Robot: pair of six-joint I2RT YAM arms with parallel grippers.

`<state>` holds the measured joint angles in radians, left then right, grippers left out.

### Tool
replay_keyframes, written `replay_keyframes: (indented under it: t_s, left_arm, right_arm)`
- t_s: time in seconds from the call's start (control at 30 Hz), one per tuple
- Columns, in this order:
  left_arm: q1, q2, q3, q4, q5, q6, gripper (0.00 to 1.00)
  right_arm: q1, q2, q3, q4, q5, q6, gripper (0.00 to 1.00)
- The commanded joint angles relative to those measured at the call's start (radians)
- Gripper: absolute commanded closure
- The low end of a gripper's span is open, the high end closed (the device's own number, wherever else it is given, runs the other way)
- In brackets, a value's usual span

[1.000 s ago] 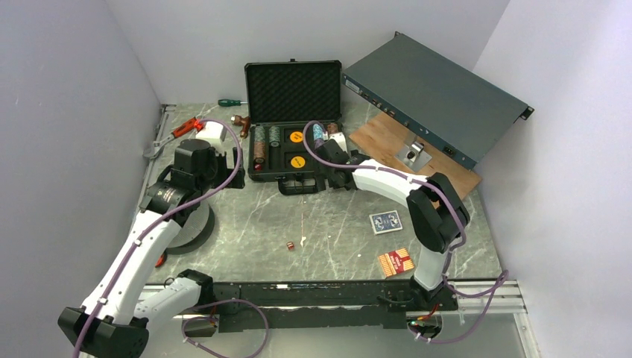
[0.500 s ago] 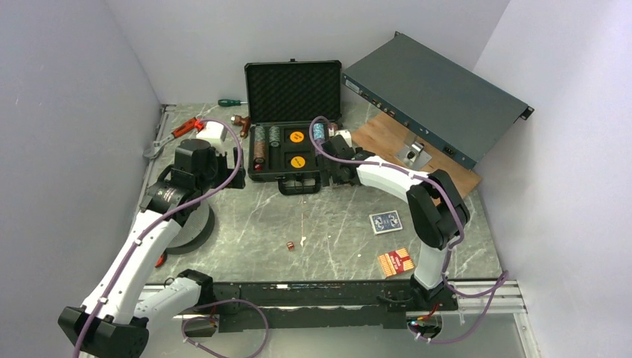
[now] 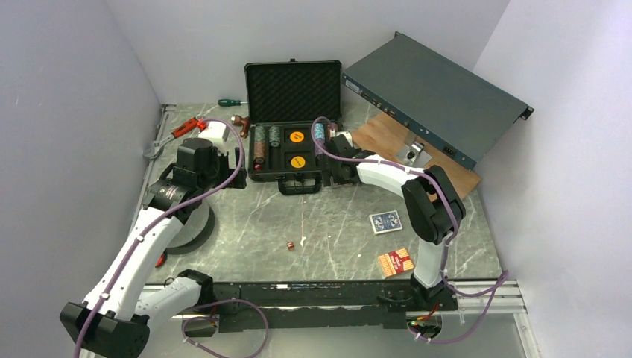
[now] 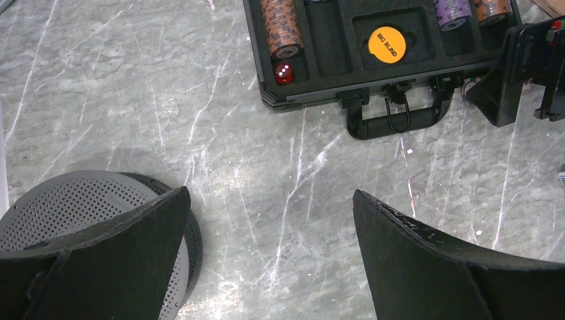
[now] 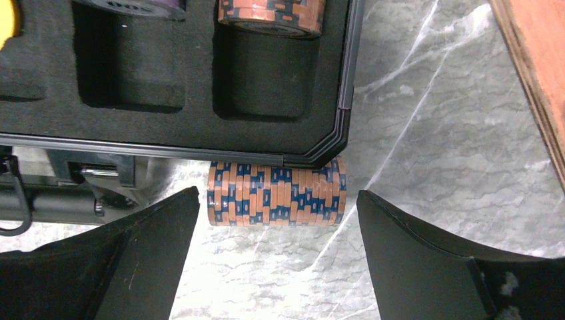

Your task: Pack up texas hold em set

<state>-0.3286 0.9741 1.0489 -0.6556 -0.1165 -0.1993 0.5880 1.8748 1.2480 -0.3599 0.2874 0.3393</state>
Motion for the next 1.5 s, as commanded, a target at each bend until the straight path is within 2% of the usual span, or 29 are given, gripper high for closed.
replay_keyframes:
  t_s: [0.0,0.23,0.47,0.6,0.8,0.9,1.07,1.23,1.47]
  left_arm:
    - [-0.003,0.000,0.007,0.022,0.015,0.008,0.02]
    - [-0.003,0.000,0.006,0.022,0.012,0.008,0.03]
    - [-0.003,0.001,0.006,0.022,0.011,0.010,0.03]
    - [-0.003,0.000,0.005,0.022,0.009,0.011,0.03]
    - [-0.003,0.003,0.006,0.021,0.011,0.011,0.03]
    - [-0.003,0.002,0.007,0.020,0.010,0.009,0.03]
    - [-0.003,0.002,0.007,0.021,0.010,0.010,0.03]
    - [-0.003,0.003,0.005,0.022,0.013,0.009,0.04]
    - [-0.003,-0.003,0.003,0.022,0.001,0.009,0.04]
  right_arm:
    - [-0.008,0.015,0.016,0.032,-0.018,-0.011,0.09]
    - [-0.012,0.033,0.012,0.039,-0.015,-0.013,0.18]
    - [-0.013,0.039,0.013,0.030,0.008,-0.010,0.36]
    - [-0.011,0.021,-0.002,0.021,-0.014,-0.017,0.43]
    - [-0.001,-0.054,-0.031,-0.003,-0.110,-0.068,0.43]
    - [0.013,-0.118,-0.060,0.005,-0.211,-0.099,0.43]
    - [0.104,-0.168,-0.077,-0.002,-0.344,-0.218,0.41]
    - [0.222,-0.133,-0.057,-0.007,-0.366,-0.329,0.38]
    - [0.257,-0.059,-0.010,0.063,-0.415,-0.431,0.37]
